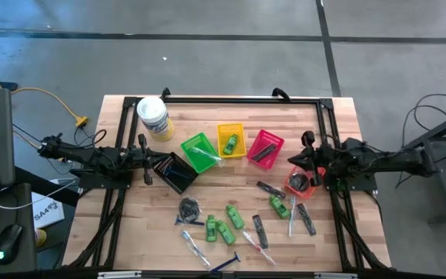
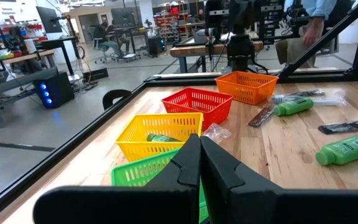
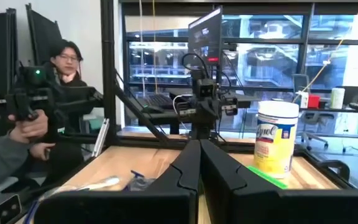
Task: Pick & Place Travel size toiletries
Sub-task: Put the green shampoo bottle into the yellow bin
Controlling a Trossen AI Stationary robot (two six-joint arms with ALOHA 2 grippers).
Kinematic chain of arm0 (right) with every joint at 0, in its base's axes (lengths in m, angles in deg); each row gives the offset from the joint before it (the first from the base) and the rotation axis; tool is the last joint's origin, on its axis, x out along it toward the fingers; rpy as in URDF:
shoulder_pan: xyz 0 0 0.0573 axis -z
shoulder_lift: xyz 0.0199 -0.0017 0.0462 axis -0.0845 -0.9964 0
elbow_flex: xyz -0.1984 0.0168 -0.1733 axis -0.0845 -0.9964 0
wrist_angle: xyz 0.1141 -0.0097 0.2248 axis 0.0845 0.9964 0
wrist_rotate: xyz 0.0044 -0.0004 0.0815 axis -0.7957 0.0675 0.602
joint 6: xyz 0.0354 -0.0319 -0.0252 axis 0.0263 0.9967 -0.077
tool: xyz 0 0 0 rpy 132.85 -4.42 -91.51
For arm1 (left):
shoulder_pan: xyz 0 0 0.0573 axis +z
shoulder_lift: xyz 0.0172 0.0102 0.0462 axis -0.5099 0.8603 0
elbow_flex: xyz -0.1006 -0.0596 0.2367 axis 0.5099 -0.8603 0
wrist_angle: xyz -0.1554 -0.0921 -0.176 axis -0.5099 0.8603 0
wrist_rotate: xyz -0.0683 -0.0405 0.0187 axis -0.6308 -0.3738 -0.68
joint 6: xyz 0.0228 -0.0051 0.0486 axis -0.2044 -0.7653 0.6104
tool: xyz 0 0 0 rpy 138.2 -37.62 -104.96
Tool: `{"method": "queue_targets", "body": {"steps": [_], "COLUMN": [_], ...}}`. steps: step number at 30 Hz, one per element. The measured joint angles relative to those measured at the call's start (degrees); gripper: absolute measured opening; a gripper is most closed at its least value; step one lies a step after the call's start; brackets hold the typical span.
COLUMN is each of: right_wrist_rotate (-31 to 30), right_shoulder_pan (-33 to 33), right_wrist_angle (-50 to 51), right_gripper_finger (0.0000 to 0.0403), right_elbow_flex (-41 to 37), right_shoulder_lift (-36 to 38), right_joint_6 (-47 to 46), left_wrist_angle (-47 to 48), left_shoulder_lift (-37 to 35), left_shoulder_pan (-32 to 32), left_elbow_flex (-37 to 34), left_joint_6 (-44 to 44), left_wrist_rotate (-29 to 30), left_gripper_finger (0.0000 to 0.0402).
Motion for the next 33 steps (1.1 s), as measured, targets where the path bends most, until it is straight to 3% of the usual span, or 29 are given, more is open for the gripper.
{"method": "queue_targets", "body": {"steps": [12,33], "right_wrist_rotate": [-2.31,-2.14], "right_shoulder_pan": [-3.15,-4.36], "right_wrist_angle": [1.71,6.90], "right_gripper_finger": [0.0003,0.0003], "right_elbow_flex": [-5.22,-5.30], "right_shoulder_lift": [7.80,7.94], "right_joint_6": [-1.57,-1.96], "left_wrist_angle": [0.11,-0.22], "left_shoulder_lift": [0.01,0.00], "left_shoulder_pan": [-0.01,0.00], "left_elbow_flex": [0.00,0.00], "left_joint_6": [-0.02,-1.07], "left_wrist_rotate": [-0.01,-0.02], "left_gripper_finger": [0.0000,0.0000]}}
